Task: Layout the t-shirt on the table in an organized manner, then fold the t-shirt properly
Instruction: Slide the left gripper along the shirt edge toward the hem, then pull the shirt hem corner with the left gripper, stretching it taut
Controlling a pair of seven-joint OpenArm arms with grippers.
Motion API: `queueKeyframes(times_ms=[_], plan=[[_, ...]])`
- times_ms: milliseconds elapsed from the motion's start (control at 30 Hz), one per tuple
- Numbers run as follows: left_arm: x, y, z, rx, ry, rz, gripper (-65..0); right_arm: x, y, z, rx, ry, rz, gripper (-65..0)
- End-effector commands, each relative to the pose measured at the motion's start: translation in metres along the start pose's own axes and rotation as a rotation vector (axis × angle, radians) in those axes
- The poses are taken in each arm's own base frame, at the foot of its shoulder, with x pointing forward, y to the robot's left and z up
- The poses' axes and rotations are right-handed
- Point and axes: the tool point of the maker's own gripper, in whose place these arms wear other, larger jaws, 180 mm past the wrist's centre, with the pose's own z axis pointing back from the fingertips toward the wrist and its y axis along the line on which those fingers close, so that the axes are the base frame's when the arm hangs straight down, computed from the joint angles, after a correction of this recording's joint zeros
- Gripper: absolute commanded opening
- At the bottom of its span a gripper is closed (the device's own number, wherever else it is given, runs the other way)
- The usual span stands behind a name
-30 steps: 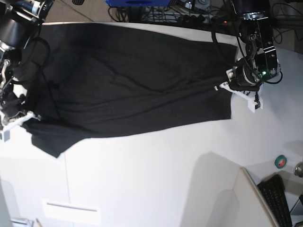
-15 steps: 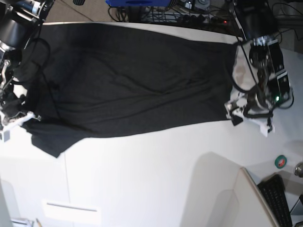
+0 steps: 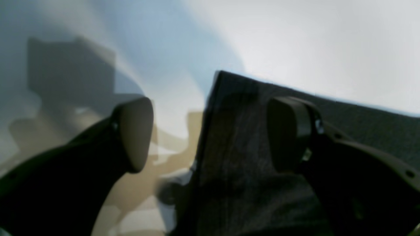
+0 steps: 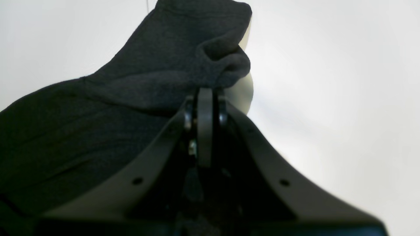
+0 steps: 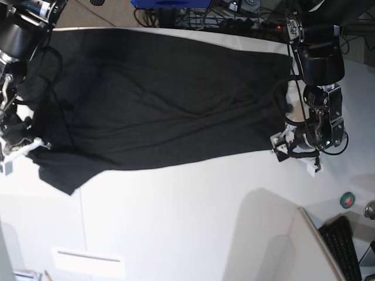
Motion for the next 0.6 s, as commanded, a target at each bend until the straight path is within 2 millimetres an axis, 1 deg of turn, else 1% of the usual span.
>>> queueKeyframes(times_ms=[0,167,400,500,567], plan=[[0.024,-0.003,0.006,-0.009,-0.062,-0.009,-14.3,0.021,-0.002,0.003,-0.001,-0.059,0.010,-65.0],[0.023,-0.006,0.005,-0.014,-0.059,-0.008,-14.3,0.021,-0.002,0.003,-0.001,-0.059,0.010,-65.0],[0.010,-0.009,-0.012,-0.022,0.018,0.030,-14.3,0.021,-0.002,0.003,-0.001,-0.059,0.010,-65.0],[0.013,-0.013,-0.013,-0.025,0.005,0.016,-16.9,0.021,-0.002,0.003,-0.001,-0.059,0.010,-65.0],[0.008,-0.023,-0.016,-0.028,0.017,-0.038,-19.7,0.021,-0.002,0.003,-0.001,-0.059,0.010,-65.0]])
